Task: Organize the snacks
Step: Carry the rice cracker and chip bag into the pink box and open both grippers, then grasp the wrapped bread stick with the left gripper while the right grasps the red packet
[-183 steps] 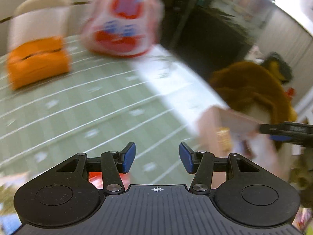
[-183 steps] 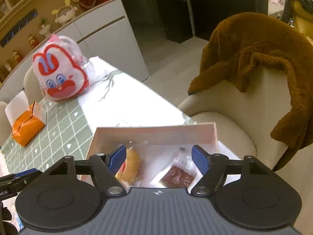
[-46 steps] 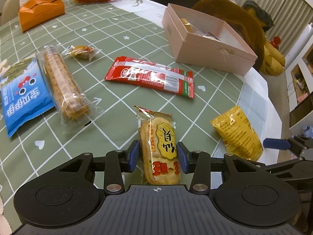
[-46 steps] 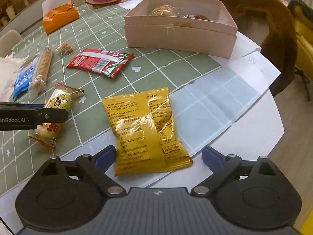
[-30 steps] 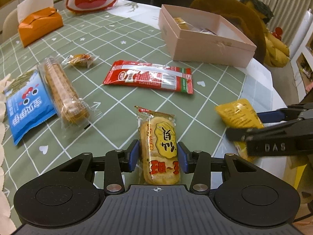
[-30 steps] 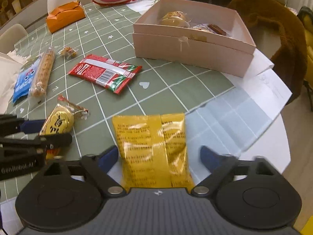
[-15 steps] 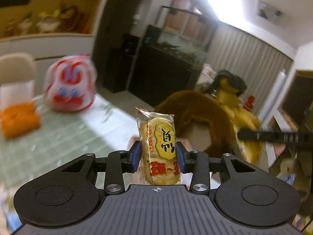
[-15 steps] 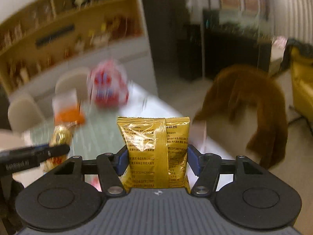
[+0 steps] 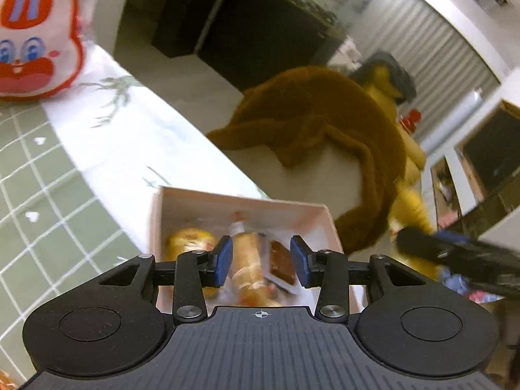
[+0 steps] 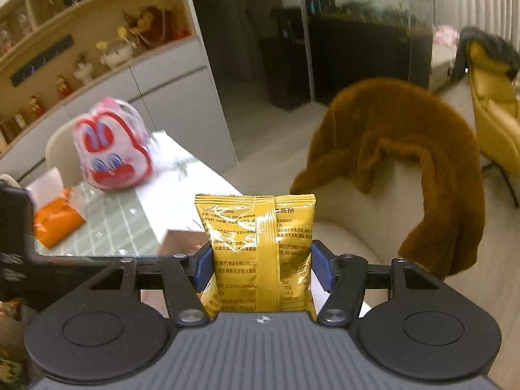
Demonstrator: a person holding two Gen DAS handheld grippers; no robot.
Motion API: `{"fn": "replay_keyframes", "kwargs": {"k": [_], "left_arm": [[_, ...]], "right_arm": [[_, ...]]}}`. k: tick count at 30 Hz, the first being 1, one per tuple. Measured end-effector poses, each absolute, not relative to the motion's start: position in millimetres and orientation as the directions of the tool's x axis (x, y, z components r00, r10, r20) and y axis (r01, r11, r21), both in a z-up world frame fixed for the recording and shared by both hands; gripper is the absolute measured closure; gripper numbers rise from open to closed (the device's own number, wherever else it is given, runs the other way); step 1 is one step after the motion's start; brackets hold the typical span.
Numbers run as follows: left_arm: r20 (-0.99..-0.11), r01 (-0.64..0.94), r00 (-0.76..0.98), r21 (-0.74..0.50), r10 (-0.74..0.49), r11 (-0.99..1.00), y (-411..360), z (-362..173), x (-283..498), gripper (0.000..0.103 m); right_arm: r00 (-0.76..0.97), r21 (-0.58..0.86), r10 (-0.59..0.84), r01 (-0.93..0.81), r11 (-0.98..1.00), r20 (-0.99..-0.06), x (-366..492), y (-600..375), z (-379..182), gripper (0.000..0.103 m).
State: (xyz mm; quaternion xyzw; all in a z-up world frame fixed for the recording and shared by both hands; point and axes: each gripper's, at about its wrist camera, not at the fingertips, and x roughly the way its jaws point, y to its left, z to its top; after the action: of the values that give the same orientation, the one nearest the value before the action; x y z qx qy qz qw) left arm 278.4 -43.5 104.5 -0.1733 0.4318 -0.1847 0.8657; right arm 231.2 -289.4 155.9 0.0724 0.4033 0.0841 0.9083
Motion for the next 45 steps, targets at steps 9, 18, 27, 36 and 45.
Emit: {"fn": "replay_keyframes", "kwargs": {"k": [9, 18, 27, 36, 45], "left_arm": [[-0.702, -0.015, 0.646, -0.407, -0.301, 0.913, 46, 90, 224, 0.059], [-0.779, -0.147, 0.595, -0.347, -0.197, 0.926, 101, 70, 161, 0.059], [-0.744, -0.399, 0.665, -0.277, 0.069, 0.874, 186, 75, 77, 0.059], [-0.741, -0.392, 0.670, -0.389, -0.030, 0.834, 199, 55, 52, 0.059], [-0.768, -0.248, 0.641, -0.212, -0.005, 0.945, 140, 49, 69, 0.062]], "right_arm": [[0.553, 0.291, 0.272, -0.056, 0.955, -0.787, 281, -267, 104, 0.028], [0.568, 0.252, 0.222, -0.026, 0.967, -0.792, 238, -247, 108, 0.027], [0.612, 0.081, 0.205, -0.224, 0.971, -0.764, 145, -168, 126, 0.024], [0.466, 0.134, 0.278, -0.320, 0.938, -0.840, 98, -117, 94, 0.024], [0.439, 0.072, 0.255, -0.390, 0.918, -0.862, 90, -84, 82, 0.024]]}}
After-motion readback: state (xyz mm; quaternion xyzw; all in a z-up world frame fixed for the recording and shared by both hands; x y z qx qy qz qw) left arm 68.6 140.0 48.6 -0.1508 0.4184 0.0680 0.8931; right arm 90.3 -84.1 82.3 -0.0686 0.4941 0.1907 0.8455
